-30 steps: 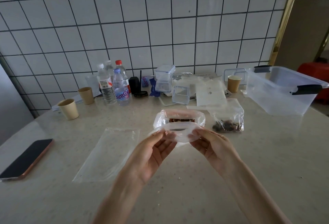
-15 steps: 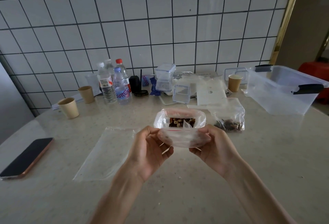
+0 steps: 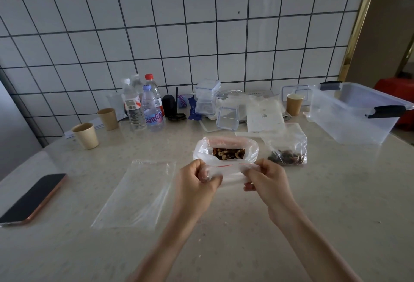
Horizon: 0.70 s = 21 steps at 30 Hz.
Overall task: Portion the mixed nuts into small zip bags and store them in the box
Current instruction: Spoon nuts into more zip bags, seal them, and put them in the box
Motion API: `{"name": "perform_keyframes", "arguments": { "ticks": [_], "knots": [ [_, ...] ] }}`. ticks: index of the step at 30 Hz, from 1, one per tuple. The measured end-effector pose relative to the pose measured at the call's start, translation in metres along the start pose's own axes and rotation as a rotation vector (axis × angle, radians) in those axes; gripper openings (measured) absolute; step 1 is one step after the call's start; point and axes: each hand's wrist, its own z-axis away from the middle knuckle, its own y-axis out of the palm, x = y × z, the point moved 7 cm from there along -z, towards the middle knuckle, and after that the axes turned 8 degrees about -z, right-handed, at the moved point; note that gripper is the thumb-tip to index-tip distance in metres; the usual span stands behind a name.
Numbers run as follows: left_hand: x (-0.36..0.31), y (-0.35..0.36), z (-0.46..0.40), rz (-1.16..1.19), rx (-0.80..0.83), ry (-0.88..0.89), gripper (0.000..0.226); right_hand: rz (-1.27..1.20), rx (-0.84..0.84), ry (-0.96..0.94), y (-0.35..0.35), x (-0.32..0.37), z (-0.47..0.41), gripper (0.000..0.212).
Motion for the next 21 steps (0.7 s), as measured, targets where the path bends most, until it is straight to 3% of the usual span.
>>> {"name": "perform_keyframes", "arguments": {
  "ticks": [2, 8, 12, 16, 21],
  "knots": [
    [0.002, -0.008, -0.003, -0.063, -0.087, 0.05, 0.04, -0.015, -0.014, -0.023, -0.002, 0.001, -0.001, 0.016],
    [0.0, -0.015, 0.002, -0.039, -0.143, 0.14, 0.021, 0.052, 0.001, -0.111, -0.004, 0.008, 0.001, 0.014],
    [-0.001, -0.029, 0.001, -0.167, -0.245, 0.252, 0.026, -0.098, -0.007, -0.008, -0.011, 0.006, 0.0, 0.023],
    [0.005, -0.028, -0.002, -0.134, -0.154, 0.226, 0.031, -0.297, 0.088, 0.143, -0.009, -0.001, 0.001, 0.019],
    [0.018, -0.024, -0.004, 0.024, -0.004, 0.018, 0.036, -0.332, 0.135, 0.236, -0.01, -0.005, 0.002, 0.013]
  ]
}}
